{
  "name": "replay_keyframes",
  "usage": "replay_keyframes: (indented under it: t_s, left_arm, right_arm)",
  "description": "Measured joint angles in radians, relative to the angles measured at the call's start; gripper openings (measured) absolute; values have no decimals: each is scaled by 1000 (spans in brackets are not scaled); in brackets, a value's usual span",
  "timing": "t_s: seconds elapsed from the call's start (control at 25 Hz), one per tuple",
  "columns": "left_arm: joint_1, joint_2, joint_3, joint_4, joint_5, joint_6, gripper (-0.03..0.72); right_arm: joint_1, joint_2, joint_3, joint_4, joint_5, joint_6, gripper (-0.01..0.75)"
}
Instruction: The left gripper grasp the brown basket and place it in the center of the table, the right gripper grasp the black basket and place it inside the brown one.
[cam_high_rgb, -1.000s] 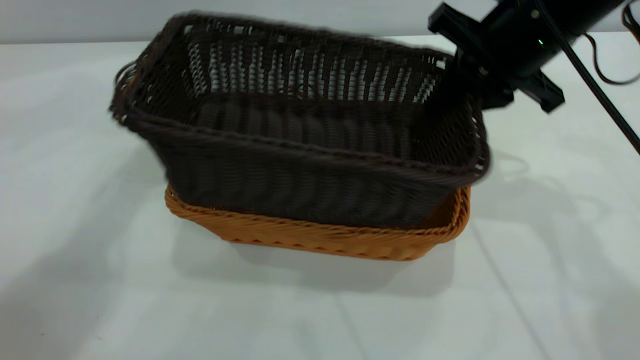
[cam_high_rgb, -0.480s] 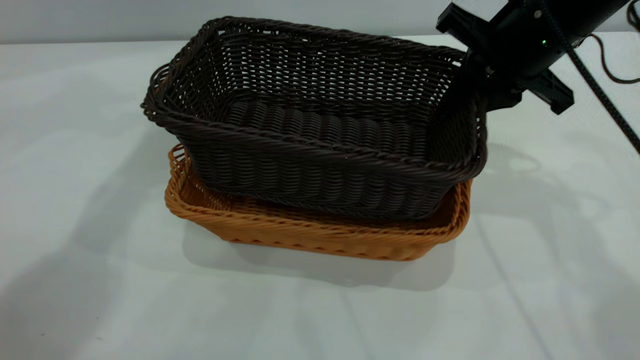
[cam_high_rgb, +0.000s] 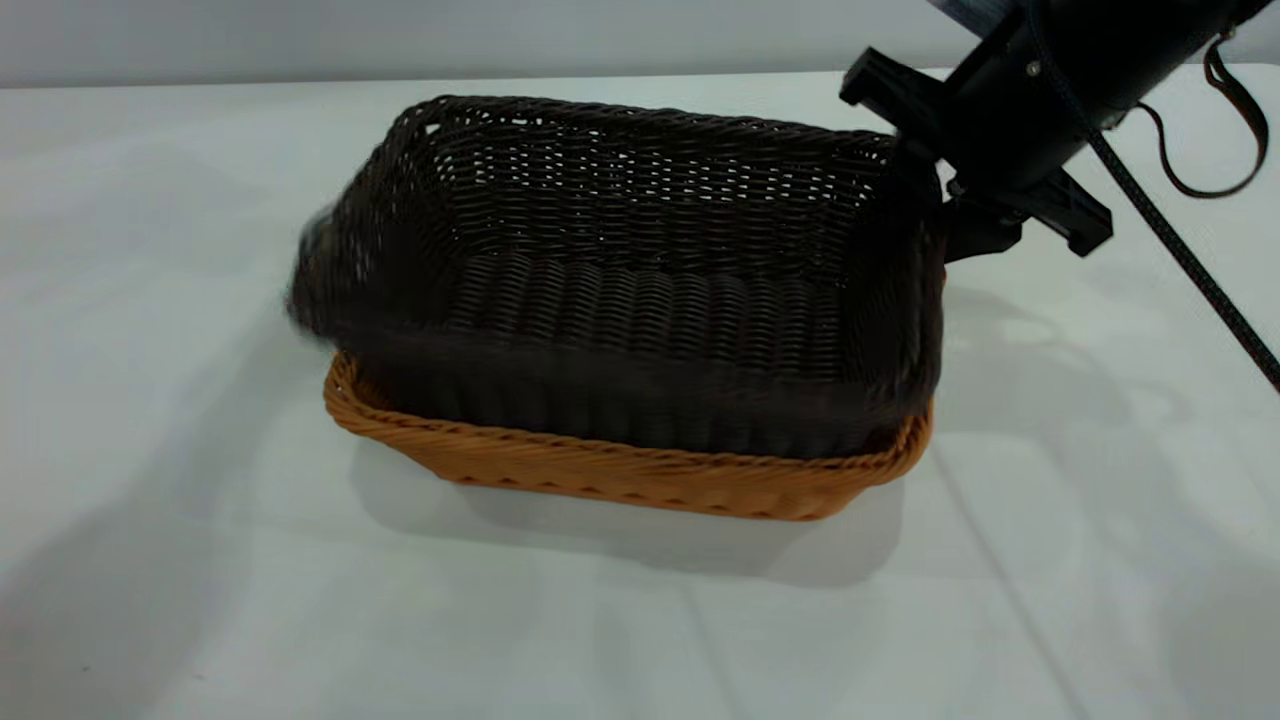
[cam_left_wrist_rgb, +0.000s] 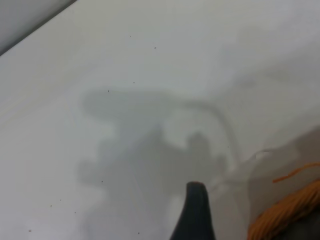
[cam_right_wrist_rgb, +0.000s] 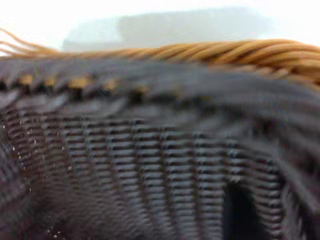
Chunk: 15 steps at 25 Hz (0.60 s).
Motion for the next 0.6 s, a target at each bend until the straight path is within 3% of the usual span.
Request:
replay_keyframes:
  t_s: [0.16,0.28,0.4,0.6]
  left_arm:
    - [0,-26,0,26,10,0,580]
    - [0,-82,0,74,41,0,580]
    - [0,-171,0,136,84,-7,580]
    - [0,-341,0,218,162,-91,580]
  right_arm:
    - [-16,0,-48,-11,93,-65,531]
    - [-55,0,-115,-45,208,-102,629]
    - [-106,0,-212,-68,329,-124,640]
    - [-180,-24,-399,-66,518,-129,588]
